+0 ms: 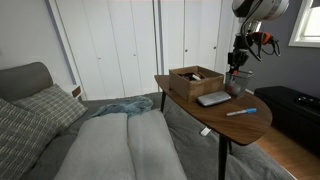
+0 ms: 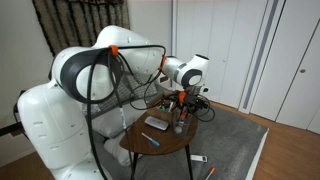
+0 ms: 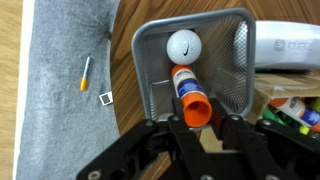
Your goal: Remove the orange bottle from the office pen holder
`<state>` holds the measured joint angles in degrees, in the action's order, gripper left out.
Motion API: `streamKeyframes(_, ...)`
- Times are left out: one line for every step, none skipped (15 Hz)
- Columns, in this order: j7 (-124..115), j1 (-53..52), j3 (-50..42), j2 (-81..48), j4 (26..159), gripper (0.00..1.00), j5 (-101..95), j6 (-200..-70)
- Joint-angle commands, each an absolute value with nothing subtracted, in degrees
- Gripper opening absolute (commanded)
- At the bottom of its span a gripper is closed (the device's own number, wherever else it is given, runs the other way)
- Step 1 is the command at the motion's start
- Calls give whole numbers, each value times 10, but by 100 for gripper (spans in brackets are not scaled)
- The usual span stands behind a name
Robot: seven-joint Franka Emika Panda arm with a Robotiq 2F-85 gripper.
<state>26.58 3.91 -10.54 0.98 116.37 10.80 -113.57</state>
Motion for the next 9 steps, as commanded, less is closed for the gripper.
streamKeyframes(268, 54, -98, 77, 1165, 8, 96, -1100)
streamKeyframes(274, 56, -101, 97, 1165, 8, 97, -1092)
streamKeyframes(283, 58, -105, 113, 1159, 8, 102, -1080)
streamKeyframes(289, 60, -110, 129, 1150, 8, 104, -1066)
streamKeyframes(295, 63, -116, 142, 1139, 8, 105, -1050)
streamKeyframes(294, 66, -124, 154, 1126, 8, 104, -1037)
streamKeyframes(286, 71, -131, 159, 1114, 8, 103, -1045)
streamKeyframes(264, 75, -135, 153, 1103, 8, 103, -1068)
streamKeyframes(259, 75, -142, 141, 1089, 8, 116, -1082)
